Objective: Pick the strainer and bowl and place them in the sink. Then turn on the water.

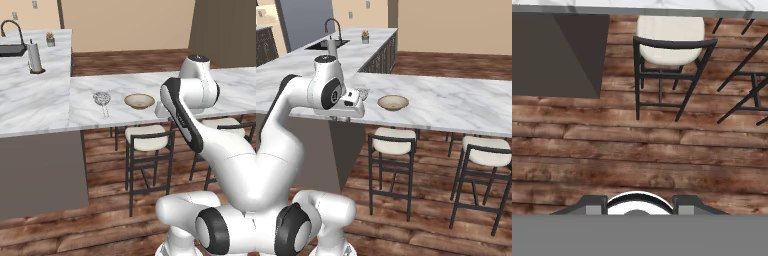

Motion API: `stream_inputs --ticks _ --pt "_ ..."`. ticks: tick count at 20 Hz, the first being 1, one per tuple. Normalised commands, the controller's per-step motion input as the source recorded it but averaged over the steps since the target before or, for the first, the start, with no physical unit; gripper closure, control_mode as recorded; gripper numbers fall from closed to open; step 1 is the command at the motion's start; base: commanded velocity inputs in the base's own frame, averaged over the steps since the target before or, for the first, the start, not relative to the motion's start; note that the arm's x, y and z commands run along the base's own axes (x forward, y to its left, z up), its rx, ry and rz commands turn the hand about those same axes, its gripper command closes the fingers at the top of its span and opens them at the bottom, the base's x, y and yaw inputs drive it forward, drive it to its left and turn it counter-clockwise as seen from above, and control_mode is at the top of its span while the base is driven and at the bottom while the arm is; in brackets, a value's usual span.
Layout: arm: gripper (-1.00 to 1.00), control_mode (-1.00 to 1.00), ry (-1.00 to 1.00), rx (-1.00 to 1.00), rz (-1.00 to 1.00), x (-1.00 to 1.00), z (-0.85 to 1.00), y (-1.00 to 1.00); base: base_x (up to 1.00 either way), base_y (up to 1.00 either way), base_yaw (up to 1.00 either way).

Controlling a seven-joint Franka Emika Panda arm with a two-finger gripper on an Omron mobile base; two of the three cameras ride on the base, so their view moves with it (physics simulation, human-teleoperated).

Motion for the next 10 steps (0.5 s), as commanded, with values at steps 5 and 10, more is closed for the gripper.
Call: stream_inputs --ticks 5,10 --pt "-1.0 -1.0 0.03 0.0 0.0 -0.04 0.0 -0.02 0.0 0.0 0.0" --pt "-1.0 -1.0 0.05 0.0 -0.01 -0.26 0.01 -0.09 0.0 0.0 0.0"
